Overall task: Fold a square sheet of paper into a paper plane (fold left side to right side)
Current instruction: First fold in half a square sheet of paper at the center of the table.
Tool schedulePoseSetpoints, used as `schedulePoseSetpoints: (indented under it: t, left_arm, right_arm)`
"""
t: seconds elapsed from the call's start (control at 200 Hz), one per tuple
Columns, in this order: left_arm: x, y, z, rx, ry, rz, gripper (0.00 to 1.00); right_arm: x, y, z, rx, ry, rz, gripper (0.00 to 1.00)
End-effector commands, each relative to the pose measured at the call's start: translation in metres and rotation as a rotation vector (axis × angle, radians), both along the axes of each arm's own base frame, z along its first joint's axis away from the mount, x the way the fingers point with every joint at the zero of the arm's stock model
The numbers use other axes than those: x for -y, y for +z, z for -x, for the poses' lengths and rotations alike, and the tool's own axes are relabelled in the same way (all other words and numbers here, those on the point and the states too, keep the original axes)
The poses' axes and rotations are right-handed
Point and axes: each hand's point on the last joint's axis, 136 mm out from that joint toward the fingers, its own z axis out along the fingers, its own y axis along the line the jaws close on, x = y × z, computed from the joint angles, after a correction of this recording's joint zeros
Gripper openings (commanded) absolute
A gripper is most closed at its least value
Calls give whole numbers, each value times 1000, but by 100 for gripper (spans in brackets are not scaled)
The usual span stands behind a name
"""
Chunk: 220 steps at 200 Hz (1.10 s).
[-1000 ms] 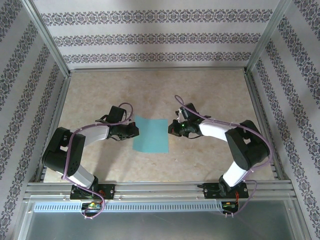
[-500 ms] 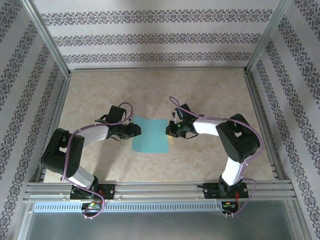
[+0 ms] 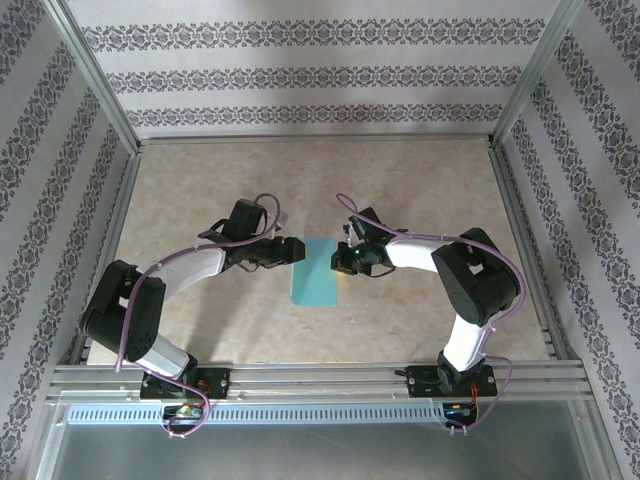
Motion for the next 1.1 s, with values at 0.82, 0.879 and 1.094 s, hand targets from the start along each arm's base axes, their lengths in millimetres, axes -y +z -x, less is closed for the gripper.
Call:
schedulePoseSetpoints:
  t: [0.82,0.879,1.094]
  left_arm:
    - [24,-39,-5,-65,-34,-56,7]
    - [24,-39,-5,-65,-32,-57,5]
    - [24,-38,-6,-62,-31,-57,1]
  right_arm:
    - [0,29,-5,77,-14,-37,13]
    - [4,34,-6,88,-25,-53,18]
    - [-9,61,2,98,19,-252,41]
